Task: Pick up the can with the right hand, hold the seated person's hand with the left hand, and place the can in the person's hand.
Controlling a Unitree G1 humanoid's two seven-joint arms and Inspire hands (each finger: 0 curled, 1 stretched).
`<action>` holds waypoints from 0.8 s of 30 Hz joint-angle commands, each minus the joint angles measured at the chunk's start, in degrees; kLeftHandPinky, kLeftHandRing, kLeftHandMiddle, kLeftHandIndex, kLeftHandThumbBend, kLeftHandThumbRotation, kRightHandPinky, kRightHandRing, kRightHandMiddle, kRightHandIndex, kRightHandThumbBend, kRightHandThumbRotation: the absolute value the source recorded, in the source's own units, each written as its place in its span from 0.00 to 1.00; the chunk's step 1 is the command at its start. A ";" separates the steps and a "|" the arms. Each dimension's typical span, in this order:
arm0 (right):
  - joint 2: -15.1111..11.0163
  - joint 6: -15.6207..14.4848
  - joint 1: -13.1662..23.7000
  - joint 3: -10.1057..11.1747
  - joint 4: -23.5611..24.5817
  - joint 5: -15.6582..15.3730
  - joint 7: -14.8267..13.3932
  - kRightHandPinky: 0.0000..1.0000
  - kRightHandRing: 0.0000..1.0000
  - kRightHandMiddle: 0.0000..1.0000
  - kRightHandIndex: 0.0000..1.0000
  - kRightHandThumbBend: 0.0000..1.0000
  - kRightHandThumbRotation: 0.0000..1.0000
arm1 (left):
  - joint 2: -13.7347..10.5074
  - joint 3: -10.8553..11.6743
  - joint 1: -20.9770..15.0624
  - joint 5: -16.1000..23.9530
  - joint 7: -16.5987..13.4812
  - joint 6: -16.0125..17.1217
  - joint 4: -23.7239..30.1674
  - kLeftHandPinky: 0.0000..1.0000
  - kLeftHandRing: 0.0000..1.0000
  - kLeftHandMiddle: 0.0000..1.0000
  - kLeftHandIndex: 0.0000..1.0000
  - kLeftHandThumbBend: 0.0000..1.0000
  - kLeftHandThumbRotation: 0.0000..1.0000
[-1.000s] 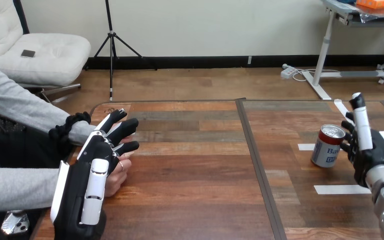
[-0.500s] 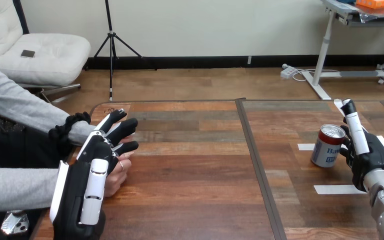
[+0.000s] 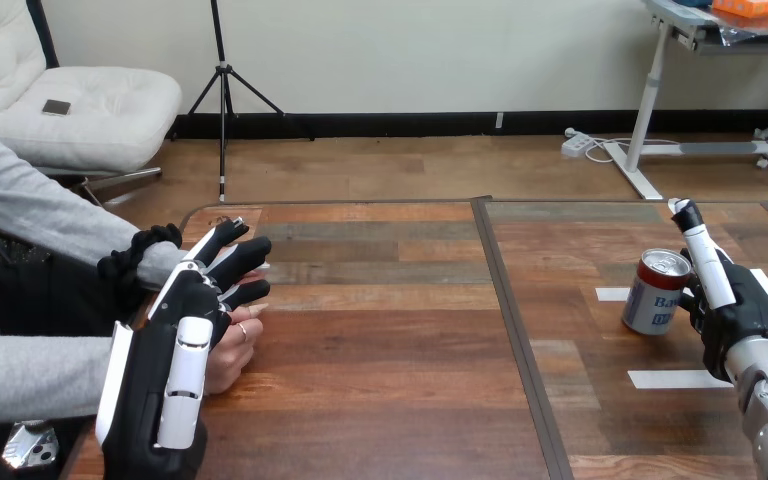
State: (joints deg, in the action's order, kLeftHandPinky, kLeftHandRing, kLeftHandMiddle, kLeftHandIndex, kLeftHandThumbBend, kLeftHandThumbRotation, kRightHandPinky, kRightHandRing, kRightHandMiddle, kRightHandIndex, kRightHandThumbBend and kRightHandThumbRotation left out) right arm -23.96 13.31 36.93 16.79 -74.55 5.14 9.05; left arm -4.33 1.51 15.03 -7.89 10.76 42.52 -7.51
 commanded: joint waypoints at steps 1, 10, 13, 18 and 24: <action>0.67 2.15 1.36 0.12 0.48 0.02 0.15 1.00 0.98 0.99 0.98 1.00 0.80 | -0.21 0.57 -2.66 0.32 -0.04 0.49 1.47 0.77 0.84 0.80 0.84 0.51 1.00; 0.53 1.97 1.40 0.49 0.47 0.40 0.24 1.00 0.98 0.98 0.98 1.00 0.76 | -0.25 0.50 -2.79 -0.13 0.22 0.40 1.47 0.77 0.84 0.80 0.84 0.51 1.00; 0.33 1.84 1.45 0.17 0.44 0.04 0.12 1.00 0.99 0.98 0.98 1.00 0.74 | -0.19 0.51 -2.93 -0.11 0.23 0.71 1.26 0.77 0.84 0.80 0.84 0.51 1.00; 0.17 1.68 1.51 0.04 0.44 -0.12 0.07 1.00 0.99 0.98 0.99 1.00 0.73 | -0.23 0.53 -2.99 0.08 0.16 0.65 1.18 0.76 0.83 0.80 0.84 0.50 1.00; 0.10 1.38 1.70 0.10 0.48 -0.04 0.08 1.00 0.98 0.98 0.99 1.00 0.71 | -0.33 0.52 -3.05 0.12 0.24 0.57 1.12 0.77 0.84 0.80 0.84 0.50 1.00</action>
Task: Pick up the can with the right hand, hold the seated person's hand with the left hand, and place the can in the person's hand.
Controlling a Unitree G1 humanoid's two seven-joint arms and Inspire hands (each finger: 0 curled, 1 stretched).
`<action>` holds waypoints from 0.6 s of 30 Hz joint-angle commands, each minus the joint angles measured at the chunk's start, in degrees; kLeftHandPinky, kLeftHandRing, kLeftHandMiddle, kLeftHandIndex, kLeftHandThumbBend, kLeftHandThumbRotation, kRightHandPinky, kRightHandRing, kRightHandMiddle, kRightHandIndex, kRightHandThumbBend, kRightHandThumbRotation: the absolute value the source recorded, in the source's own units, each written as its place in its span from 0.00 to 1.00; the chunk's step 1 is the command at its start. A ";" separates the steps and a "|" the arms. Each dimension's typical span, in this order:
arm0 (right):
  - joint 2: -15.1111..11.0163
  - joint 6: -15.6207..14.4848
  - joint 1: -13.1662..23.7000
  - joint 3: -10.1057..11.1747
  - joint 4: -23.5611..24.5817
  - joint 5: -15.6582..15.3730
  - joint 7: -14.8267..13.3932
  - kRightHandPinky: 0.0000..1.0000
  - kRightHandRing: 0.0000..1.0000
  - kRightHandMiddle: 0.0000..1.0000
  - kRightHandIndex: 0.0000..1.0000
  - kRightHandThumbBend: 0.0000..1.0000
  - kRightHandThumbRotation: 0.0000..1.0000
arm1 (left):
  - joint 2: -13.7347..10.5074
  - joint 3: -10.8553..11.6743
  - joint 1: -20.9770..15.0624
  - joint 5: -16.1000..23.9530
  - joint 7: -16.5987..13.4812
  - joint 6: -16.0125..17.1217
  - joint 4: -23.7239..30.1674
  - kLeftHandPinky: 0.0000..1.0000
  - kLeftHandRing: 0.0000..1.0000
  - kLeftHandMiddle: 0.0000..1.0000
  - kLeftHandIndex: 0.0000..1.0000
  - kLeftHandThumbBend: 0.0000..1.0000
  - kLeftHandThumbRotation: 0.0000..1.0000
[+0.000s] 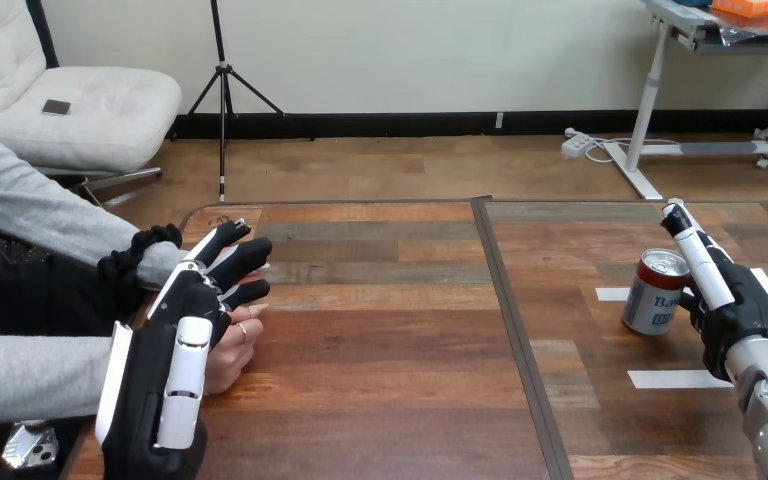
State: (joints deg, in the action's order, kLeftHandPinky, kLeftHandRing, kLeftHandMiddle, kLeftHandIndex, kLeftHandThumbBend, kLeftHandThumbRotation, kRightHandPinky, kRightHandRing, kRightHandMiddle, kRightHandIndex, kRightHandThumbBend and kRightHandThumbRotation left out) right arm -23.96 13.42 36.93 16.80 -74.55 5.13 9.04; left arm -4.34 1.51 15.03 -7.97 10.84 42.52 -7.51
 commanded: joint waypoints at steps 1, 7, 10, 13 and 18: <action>0.08 1.24 1.72 0.00 0.50 -0.13 -0.01 1.00 0.98 0.98 0.99 1.00 0.70 | -0.28 0.53 -3.01 0.30 0.06 0.50 1.18 0.77 0.84 0.80 0.84 0.49 1.00; 0.05 0.57 2.01 0.21 0.48 0.10 -0.26 1.00 0.97 0.98 0.98 1.00 0.66 | -0.35 0.43 -3.15 -0.10 0.41 0.59 1.07 0.77 0.84 0.80 0.84 0.48 1.00; 0.01 0.11 2.17 0.05 0.45 -0.11 -0.89 1.00 0.98 0.99 0.98 1.00 0.63 | -0.51 0.41 -3.20 -0.26 0.71 0.67 0.92 0.77 0.84 0.80 0.85 0.47 1.00; 0.02 -0.09 2.28 -0.03 0.49 -0.19 -1.20 0.99 0.99 0.99 0.97 1.00 0.61 | -0.54 0.45 -3.25 -0.37 0.89 0.67 0.83 0.77 0.84 0.80 0.85 0.47 1.00; 0.18 -0.55 2.66 0.21 0.59 0.09 -1.90 0.95 0.99 1.00 0.95 1.00 0.50 | -0.62 0.66 -3.60 -0.58 1.31 1.40 -0.05 0.77 0.85 0.81 0.85 0.48 1.00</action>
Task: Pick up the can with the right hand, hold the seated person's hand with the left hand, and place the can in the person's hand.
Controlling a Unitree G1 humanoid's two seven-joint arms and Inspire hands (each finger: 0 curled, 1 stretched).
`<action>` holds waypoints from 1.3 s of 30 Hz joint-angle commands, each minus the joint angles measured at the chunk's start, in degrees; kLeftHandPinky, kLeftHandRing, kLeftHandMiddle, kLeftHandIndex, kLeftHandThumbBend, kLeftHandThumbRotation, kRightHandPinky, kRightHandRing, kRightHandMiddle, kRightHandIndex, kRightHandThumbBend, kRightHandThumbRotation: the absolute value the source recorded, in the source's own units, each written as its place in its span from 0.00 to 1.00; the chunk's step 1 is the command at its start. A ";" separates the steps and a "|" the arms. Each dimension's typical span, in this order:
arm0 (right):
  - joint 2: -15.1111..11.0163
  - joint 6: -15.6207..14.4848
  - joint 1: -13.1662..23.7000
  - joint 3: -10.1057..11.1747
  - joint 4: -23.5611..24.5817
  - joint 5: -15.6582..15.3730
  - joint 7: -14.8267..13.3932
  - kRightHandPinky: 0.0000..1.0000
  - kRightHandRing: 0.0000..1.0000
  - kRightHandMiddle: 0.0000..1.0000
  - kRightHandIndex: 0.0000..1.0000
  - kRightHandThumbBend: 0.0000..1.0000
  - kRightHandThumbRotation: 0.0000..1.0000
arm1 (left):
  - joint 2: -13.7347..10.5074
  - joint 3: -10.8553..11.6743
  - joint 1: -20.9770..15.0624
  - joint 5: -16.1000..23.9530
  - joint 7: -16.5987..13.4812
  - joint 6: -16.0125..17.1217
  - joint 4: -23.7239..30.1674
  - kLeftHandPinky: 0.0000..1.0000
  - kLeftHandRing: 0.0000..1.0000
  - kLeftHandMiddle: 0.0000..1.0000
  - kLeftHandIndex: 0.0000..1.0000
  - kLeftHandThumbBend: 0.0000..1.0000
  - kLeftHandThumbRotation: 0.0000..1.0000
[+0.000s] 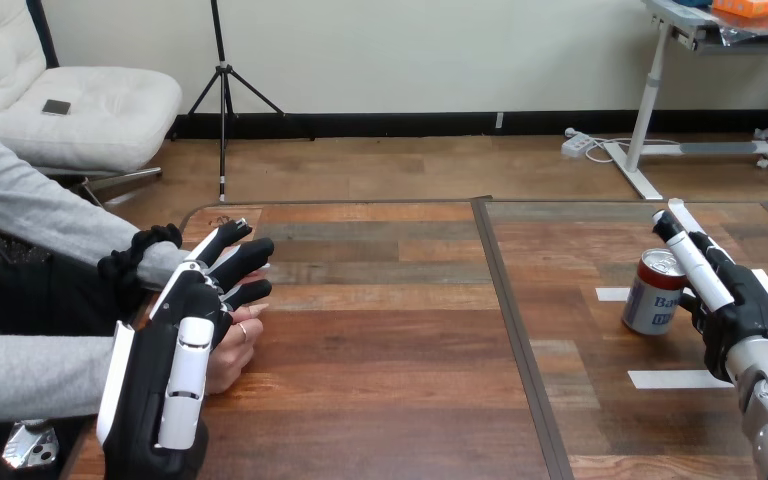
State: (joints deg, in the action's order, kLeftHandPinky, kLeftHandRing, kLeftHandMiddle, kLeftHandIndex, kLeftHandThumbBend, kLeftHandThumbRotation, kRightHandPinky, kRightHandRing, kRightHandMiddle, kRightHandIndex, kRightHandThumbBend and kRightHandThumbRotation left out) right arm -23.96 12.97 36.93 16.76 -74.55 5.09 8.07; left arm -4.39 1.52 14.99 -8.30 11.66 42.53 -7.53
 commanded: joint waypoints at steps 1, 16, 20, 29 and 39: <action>0.18 -0.27 2.73 0.21 0.59 0.10 -1.10 0.95 0.98 0.99 0.95 1.00 0.48 | -0.52 0.70 -3.60 -0.19 0.47 1.51 -0.11 0.77 0.85 0.81 0.85 0.48 1.00; -0.18 -0.28 2.90 -1.15 0.52 -1.68 -2.77 0.89 0.92 0.91 0.92 1.00 0.28 | -0.67 0.88 -3.61 -0.76 1.31 1.14 -0.11 0.78 0.85 0.81 0.85 0.49 1.00; -0.12 -0.43 2.99 -0.67 0.47 -1.25 -2.48 0.89 0.92 0.91 0.92 1.00 0.24 | -0.65 0.90 -3.48 -0.72 1.31 0.66 0.36 0.79 0.85 0.82 0.86 0.50 1.00; -0.41 -0.03 2.83 -1.70 0.57 -2.41 -2.90 0.88 0.91 0.91 0.92 1.00 0.15 | -0.21 1.02 -3.13 0.08 0.55 0.32 1.11 0.80 0.85 0.82 0.85 0.52 0.99; -0.46 -0.25 2.87 -1.29 0.67 -2.25 -2.48 0.87 0.91 0.90 0.92 1.00 0.07 | -0.14 0.95 -3.28 0.17 0.24 0.93 0.56 0.78 0.83 0.80 0.84 0.49 1.00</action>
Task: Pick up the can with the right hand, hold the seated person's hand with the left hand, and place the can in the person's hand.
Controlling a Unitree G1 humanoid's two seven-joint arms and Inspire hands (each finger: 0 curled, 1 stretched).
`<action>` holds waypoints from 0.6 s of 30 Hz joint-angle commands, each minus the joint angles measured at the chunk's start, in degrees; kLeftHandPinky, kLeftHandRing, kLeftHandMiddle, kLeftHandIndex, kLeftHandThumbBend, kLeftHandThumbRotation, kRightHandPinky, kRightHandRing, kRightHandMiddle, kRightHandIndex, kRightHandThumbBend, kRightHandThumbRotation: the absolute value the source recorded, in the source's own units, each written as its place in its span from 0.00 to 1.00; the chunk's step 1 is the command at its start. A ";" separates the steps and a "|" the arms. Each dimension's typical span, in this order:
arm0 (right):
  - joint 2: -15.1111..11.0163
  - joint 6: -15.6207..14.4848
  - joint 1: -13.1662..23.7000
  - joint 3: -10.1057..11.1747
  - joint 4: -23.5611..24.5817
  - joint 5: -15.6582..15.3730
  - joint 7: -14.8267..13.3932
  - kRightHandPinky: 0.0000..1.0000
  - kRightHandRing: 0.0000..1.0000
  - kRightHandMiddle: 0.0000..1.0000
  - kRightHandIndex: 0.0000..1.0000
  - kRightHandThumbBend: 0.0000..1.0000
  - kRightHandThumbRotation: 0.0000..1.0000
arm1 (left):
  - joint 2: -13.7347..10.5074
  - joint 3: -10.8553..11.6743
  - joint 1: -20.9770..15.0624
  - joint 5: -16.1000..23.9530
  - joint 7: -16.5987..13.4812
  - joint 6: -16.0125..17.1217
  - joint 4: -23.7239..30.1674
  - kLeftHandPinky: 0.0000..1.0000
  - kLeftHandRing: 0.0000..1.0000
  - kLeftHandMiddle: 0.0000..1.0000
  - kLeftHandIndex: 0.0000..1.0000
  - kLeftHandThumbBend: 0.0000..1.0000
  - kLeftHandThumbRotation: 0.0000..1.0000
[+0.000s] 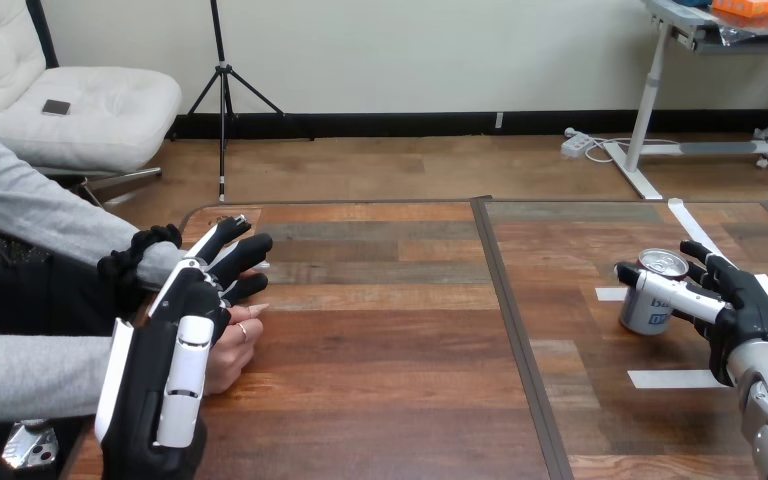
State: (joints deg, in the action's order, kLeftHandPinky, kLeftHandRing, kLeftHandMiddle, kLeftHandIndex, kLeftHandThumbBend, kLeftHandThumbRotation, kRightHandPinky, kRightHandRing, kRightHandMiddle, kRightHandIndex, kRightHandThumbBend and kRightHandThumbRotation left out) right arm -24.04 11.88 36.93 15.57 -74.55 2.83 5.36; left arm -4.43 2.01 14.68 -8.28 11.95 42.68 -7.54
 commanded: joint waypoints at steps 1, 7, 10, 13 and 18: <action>-0.39 0.91 2.84 -0.09 0.67 -0.01 0.32 0.87 0.90 0.90 0.92 1.00 0.06 | -0.09 0.46 -2.98 0.11 -0.03 0.79 0.51 0.78 0.83 0.80 0.84 0.49 1.00; -0.44 1.12 2.72 -0.21 0.70 -0.20 0.31 0.86 0.90 0.90 0.92 1.00 0.04 | 0.03 0.36 -3.50 -0.96 0.77 1.94 -0.52 0.78 0.83 0.80 0.84 0.48 1.00; -0.48 1.19 2.68 -0.29 0.70 -0.41 0.07 0.86 0.89 0.90 0.92 1.00 0.05 | -0.05 0.37 -3.20 -0.68 0.63 1.16 0.14 0.78 0.83 0.80 0.84 0.49 1.00; -0.46 1.03 2.72 -0.22 0.70 -0.51 -0.22 0.85 0.89 0.89 0.91 1.00 0.05 | 0.01 0.37 -2.95 -0.59 0.44 0.56 0.69 0.78 0.83 0.80 0.84 0.52 0.99; -0.33 1.03 2.69 -0.04 0.81 -0.51 -0.67 0.84 0.88 0.88 0.90 1.00 0.05 | 0.01 0.42 -2.96 -0.55 0.43 0.63 0.58 0.78 0.83 0.80 0.84 0.52 0.99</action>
State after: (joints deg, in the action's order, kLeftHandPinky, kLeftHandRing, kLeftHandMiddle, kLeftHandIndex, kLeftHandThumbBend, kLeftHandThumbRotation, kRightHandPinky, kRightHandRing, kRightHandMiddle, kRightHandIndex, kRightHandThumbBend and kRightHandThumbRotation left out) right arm -24.05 11.88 36.93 15.58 -74.55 2.27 5.32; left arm -4.42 2.08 14.67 -8.67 12.36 42.99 -7.68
